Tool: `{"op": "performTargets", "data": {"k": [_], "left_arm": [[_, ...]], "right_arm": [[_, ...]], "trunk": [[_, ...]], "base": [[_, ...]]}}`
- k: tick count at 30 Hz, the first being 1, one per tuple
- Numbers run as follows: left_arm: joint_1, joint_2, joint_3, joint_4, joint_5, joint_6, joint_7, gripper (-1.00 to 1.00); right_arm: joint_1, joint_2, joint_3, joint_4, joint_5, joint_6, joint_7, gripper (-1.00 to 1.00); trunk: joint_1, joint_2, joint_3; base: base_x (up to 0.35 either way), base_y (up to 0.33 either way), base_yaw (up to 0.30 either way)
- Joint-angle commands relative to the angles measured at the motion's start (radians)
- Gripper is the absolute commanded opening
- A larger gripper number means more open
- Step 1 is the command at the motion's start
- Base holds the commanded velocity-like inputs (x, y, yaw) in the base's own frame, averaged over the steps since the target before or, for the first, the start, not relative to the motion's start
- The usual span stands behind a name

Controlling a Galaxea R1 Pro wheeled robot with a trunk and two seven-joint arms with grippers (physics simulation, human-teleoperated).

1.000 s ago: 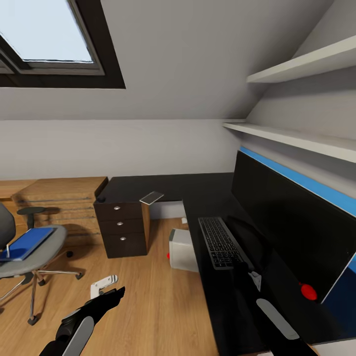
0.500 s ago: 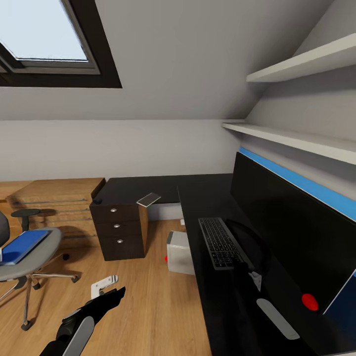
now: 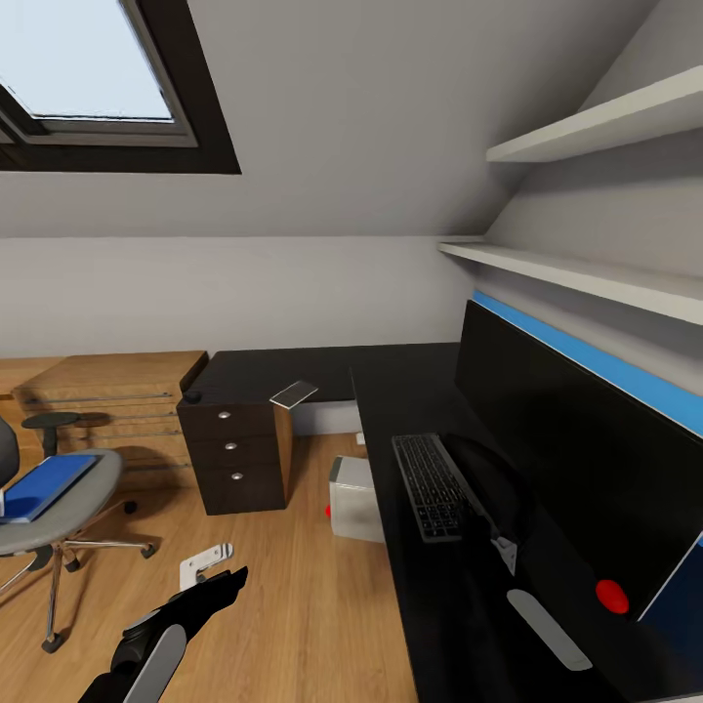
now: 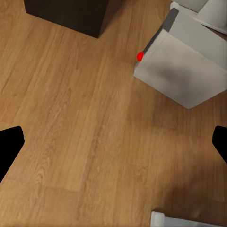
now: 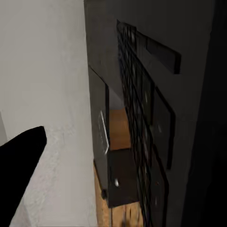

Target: In the bedroom, organize the workspace by keeping the computer under the desk, ensuring the monitor is on the desk, placing the keyboard on the desk next to the monitor, placing the mouse on the desk next to the keyboard, moving the folder from the swivel chair onto the desk next to the mouse, stacking the notebook on top of the folder with the pen on top of the notebook, and positioning the swivel chair next to the desk.

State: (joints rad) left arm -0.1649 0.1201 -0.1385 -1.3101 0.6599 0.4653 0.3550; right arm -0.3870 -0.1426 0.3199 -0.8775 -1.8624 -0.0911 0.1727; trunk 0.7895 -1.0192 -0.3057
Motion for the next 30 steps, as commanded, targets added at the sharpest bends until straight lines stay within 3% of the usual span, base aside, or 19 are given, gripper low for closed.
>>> {"op": "performTargets", "data": {"k": [1, 13, 27, 30], "left_arm": [[-0.001, 0.001, -0.003, -0.002, 0.010, 0.001, 0.010, 1.00], [-0.001, 0.001, -0.003, 0.000, 0.011, -0.001, 0.009, 1.00], [-0.001, 0.001, -0.003, 0.001, 0.012, 0.002, 0.006, 1.00], [-0.001, 0.000, -0.003, 0.000, 0.012, 0.002, 0.006, 1.00]], "right_arm": [[-0.001, -0.002, 0.007, 0.000, -0.011, -0.009, 0.005, 1.00], [-0.001, -0.002, 0.005, 0.000, -0.011, -0.009, 0.006, 1.00], [-0.001, -0.002, 0.005, 0.000, -0.009, -0.009, 0.006, 1.00], [-0.001, -0.002, 0.005, 0.000, -0.010, -0.009, 0.007, 1.00]], "trunk": [[0.000, -0.001, -0.001], [0.000, -0.001, -0.001], [0.000, -0.001, -0.001], [0.012, -0.022, -0.011]], "base": [[0.000, 0.000, 0.000], [0.000, -0.002, 0.000], [0.000, -0.104, 0.000], [0.000, -0.003, 0.000]]}}
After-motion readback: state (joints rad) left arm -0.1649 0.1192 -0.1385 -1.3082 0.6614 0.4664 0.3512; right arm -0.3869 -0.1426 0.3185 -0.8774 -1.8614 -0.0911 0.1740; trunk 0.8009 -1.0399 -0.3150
